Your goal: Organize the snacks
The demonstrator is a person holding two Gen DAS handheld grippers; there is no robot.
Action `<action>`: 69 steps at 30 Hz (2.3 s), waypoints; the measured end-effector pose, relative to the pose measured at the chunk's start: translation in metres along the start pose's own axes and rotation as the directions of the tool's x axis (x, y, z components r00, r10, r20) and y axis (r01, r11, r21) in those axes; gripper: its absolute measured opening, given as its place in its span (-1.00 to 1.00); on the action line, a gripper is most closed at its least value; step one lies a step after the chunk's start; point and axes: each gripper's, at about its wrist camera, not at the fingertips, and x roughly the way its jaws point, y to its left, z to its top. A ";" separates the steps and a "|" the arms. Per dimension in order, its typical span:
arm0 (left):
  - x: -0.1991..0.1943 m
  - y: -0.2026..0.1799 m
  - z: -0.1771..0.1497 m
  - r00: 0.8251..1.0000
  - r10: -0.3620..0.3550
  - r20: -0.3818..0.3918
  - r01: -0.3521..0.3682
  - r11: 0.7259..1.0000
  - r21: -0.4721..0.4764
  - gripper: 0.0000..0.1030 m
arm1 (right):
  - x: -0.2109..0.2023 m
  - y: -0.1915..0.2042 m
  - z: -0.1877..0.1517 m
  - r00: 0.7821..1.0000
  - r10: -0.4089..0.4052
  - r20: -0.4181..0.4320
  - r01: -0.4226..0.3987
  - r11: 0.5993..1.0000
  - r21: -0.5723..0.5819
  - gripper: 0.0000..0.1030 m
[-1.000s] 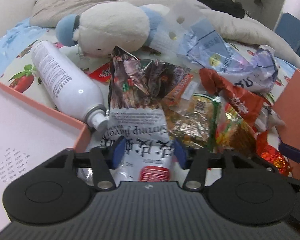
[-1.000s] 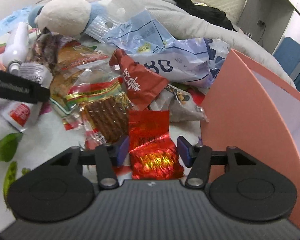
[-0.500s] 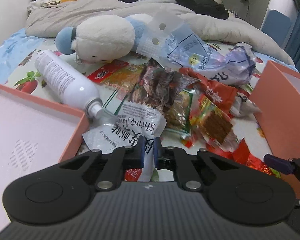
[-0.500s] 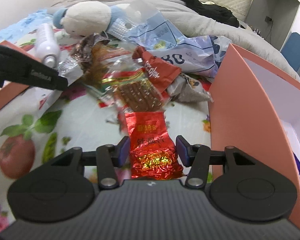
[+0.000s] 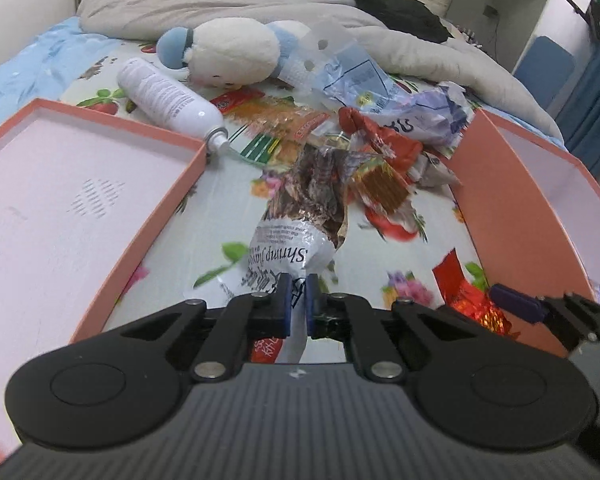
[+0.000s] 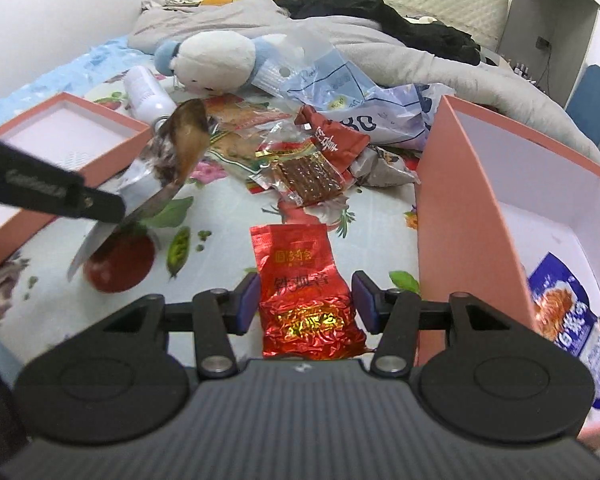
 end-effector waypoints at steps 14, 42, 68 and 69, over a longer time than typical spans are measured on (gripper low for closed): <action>-0.048 -0.006 -0.045 0.996 -0.073 -0.059 0.072 0.997 -0.012 -0.85 | -0.022 -0.005 -0.037 0.995 0.095 -0.005 -0.094 0.991 0.093 0.05; 0.017 -0.002 -0.026 0.988 -0.087 -0.130 0.102 0.988 0.114 0.82 | -0.021 -0.010 -0.067 0.992 0.125 0.016 -0.126 0.985 0.116 0.53; -0.012 0.000 -0.030 0.998 -0.013 -0.066 0.015 0.999 0.038 -0.03 | -0.036 -0.015 -0.052 0.995 0.087 0.057 -0.095 0.983 0.158 0.19; -0.019 0.000 -0.027 0.998 -0.011 -0.059 0.012 1.000 0.028 -0.03 | -0.042 -0.015 -0.049 0.994 0.091 0.066 -0.100 0.982 0.157 0.19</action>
